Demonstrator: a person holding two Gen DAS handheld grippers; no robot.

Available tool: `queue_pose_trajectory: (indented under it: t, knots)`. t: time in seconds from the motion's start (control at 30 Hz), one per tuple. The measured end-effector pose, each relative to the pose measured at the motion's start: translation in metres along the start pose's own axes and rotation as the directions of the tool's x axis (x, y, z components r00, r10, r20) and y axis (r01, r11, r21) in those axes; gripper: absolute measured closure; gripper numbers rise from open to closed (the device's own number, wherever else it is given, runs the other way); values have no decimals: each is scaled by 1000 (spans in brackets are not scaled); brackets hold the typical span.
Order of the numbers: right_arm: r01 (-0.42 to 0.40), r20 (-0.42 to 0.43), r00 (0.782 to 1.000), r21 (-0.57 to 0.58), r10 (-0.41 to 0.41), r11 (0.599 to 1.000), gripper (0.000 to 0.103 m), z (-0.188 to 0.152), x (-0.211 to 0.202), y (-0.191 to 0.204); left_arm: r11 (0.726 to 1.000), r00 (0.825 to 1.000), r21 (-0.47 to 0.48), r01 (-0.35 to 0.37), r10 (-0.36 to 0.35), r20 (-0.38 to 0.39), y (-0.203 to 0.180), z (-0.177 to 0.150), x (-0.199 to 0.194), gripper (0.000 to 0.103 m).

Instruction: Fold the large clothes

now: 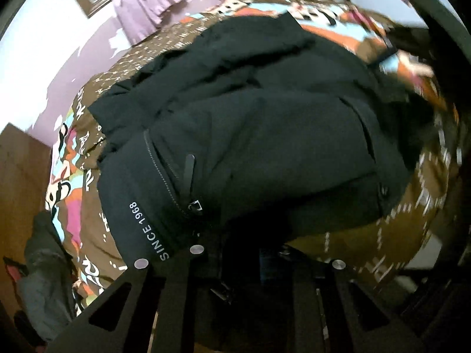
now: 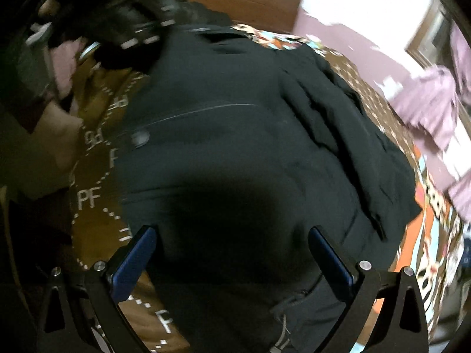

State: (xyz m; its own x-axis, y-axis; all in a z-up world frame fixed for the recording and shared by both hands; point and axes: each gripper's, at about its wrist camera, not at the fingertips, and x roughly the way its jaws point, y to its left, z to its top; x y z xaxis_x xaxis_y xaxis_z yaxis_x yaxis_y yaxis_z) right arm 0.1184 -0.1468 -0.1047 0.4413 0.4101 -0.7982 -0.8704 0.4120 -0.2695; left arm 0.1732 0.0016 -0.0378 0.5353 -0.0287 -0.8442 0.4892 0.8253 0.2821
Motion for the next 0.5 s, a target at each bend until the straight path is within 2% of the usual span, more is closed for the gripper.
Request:
queue_pose_trajectory:
  t: [0.13,0.27,0.33,0.37,0.43,0.5]
  knots:
    - [86,-61,994,-101,-92,991,0,-7,22,9,999,1000,-46,18,-17,12,11,28,-3,89]
    - [122,-164,977,-112,-140,986,0,-22,47,4,995,999,-93,45,-44,8,27,47,6,89]
    - [185,-211,953,-155,-216,970,0,-27,60,5,992,998,-116,55,-54,11,30,53,7,89]
    - [252,-227,930,-182,-290,950,0,-29,65,2,991,998,-122,58,-56,17,32,55,6,89]
    - [313,-224,914,-137,-337,940,0,-28,61,-14,990,998,-129,64,-61,26,38,60,7,89]
    - [335,-211,920,-18,-331,942,1,-25,49,-42,989,997,-129,67,-63,36,42,64,6,89]
